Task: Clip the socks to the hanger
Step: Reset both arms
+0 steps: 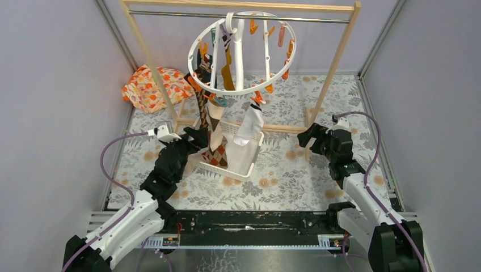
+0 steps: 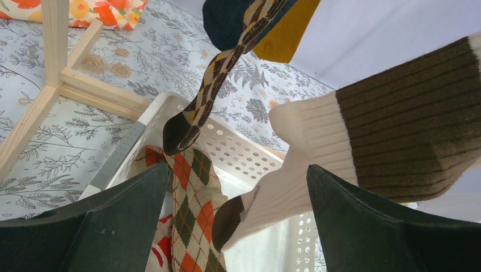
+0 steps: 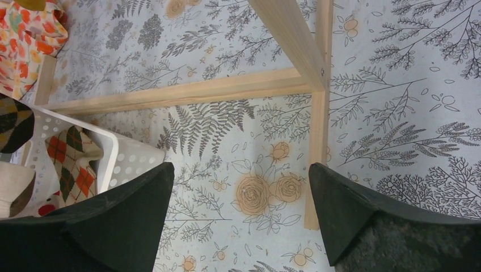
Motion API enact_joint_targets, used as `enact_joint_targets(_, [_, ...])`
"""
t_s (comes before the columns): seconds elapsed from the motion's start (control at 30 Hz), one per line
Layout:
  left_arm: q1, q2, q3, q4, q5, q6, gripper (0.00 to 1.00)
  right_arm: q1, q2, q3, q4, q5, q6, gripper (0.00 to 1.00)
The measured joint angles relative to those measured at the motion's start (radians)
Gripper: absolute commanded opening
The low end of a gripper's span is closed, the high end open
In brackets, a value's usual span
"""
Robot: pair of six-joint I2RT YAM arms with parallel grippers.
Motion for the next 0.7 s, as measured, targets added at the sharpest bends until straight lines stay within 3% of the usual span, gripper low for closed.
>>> enact_joint_targets(0.7, [0.000,0.000,-0.004,-0.001,-0.007,0.011,0.99,-0.003,-0.008,0.000,0.014,-0.004,0.004,0.93])
